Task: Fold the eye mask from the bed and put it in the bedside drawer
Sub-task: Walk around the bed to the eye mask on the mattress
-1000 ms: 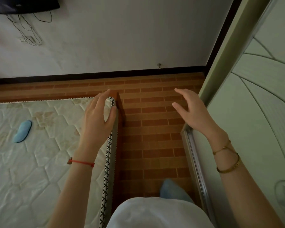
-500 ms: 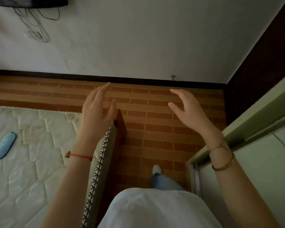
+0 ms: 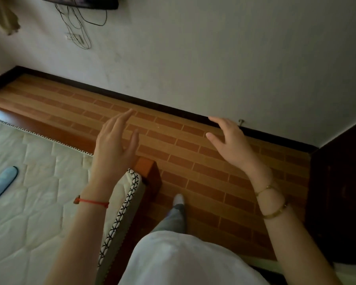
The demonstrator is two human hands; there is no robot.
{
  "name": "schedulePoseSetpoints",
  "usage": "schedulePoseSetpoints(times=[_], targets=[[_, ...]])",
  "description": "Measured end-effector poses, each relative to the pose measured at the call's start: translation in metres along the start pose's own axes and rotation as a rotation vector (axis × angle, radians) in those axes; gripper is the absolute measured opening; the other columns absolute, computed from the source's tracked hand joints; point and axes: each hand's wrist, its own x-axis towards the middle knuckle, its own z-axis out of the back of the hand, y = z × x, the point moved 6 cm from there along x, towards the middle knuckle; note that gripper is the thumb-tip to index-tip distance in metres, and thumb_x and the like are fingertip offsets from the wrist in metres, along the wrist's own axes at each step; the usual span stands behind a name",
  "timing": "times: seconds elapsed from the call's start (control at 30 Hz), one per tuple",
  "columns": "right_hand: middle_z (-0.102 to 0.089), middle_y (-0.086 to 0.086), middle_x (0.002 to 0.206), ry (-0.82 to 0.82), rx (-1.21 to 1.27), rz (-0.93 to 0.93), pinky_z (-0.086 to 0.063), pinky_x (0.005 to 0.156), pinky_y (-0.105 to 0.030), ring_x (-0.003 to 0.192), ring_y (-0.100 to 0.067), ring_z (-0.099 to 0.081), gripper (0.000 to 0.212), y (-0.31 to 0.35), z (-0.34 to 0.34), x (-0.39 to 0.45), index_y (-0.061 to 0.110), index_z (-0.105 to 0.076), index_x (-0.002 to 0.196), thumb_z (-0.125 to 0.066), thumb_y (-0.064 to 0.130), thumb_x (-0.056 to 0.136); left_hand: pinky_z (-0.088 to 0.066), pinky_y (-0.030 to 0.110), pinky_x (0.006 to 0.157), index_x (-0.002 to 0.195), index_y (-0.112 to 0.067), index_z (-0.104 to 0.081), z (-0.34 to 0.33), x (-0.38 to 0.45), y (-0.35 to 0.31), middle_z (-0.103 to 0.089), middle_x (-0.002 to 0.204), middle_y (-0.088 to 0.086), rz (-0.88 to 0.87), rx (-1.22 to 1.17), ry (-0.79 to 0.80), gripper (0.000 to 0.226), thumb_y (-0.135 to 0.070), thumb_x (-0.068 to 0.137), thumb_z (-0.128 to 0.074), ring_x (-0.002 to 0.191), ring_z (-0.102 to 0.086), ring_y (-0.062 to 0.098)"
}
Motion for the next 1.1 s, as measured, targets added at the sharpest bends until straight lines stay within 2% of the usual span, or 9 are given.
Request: schedulePoseSetpoints(times=[0.1,0.23,0.5,0.57,0.63,0.73,0.97,1.1], targets=[[-0.043,0.003,0.143,0.036,0.008,0.047,-0.028,0.110,-0.029,0.135,-0.012,-0.033,0.049,-0.012,-0.014,0.052,0.025,-0.038,0.141,-0.047,0.038,0.095,-0.036,0.029,0.106,0.139,-0.013,-0.047,-0.021,0.029,0.022,-0.059,0.134,0.006,0.043,0.017,-0.017,0.046,-0.021,0.095,-0.055,0.127,-0.051,0.020],[-0.044,0.002,0.142,0.111,0.011,0.120,-0.029,0.105,-0.026,0.134,-0.011,-0.034,0.049,-0.014,-0.041,0.132,0.026,-0.038,0.140,-0.047,0.039,0.094,-0.039,0.040,0.108,0.138,-0.012,-0.048,-0.040,0.067,0.063,-0.059,0.134,0.008,0.138,0.062,-0.064,0.046,-0.020,0.094,-0.055,0.128,-0.051,0.025],[-0.045,0.005,0.141,0.281,0.033,0.354,-0.028,0.102,-0.023,0.131,-0.006,-0.035,0.048,0.043,-0.104,0.330,0.030,-0.038,0.139,-0.047,0.043,0.093,-0.043,0.047,0.105,0.136,-0.008,-0.051,-0.034,0.160,0.149,-0.060,0.131,0.012,0.393,0.111,-0.253,0.043,-0.020,0.095,-0.054,0.124,-0.054,0.028],[-0.044,0.007,0.141,0.330,0.052,0.410,-0.031,0.105,-0.026,0.131,-0.004,-0.034,0.047,0.063,-0.124,0.371,0.033,-0.037,0.138,-0.046,0.045,0.093,-0.044,0.044,0.104,0.137,-0.009,-0.050,-0.029,0.179,0.168,-0.060,0.129,0.011,0.451,0.133,-0.295,0.043,-0.019,0.095,-0.055,0.122,-0.055,0.028],[-0.042,0.007,0.144,0.399,0.051,0.453,-0.035,0.109,-0.034,0.135,-0.008,-0.033,0.048,0.083,-0.144,0.403,0.038,-0.035,0.137,-0.045,0.048,0.092,-0.042,0.034,0.105,0.136,-0.009,-0.051,-0.022,0.192,0.184,-0.061,0.128,0.010,0.495,0.167,-0.338,0.043,-0.017,0.095,-0.056,0.122,-0.055,0.025],[-0.038,0.010,0.146,0.475,0.028,0.553,-0.037,0.109,-0.039,0.138,-0.009,-0.031,0.048,0.115,-0.173,0.436,0.043,-0.032,0.136,-0.043,0.053,0.091,-0.036,0.020,0.103,0.137,-0.012,-0.051,-0.011,0.198,0.204,-0.062,0.127,0.007,0.571,0.224,-0.395,0.043,-0.017,0.095,-0.057,0.121,-0.054,0.021],[-0.039,0.009,0.146,0.642,0.095,0.764,-0.034,0.111,-0.039,0.139,-0.010,-0.030,0.049,0.178,-0.228,0.475,0.036,-0.035,0.138,-0.048,0.046,0.092,-0.041,0.032,0.104,0.137,-0.014,-0.051,0.006,0.191,0.230,-0.062,0.128,0.006,0.749,0.356,-0.516,0.042,-0.022,0.096,-0.055,0.122,-0.054,0.020],[-0.038,0.009,0.147,0.750,0.096,0.868,-0.032,0.112,-0.037,0.140,-0.010,-0.029,0.049,0.203,-0.263,0.491,0.036,-0.035,0.139,-0.049,0.045,0.092,-0.041,0.033,0.105,0.138,-0.015,-0.049,0.002,0.186,0.242,-0.061,0.131,0.005,0.887,0.411,-0.574,0.043,-0.024,0.096,-0.055,0.124,-0.053,0.020]])
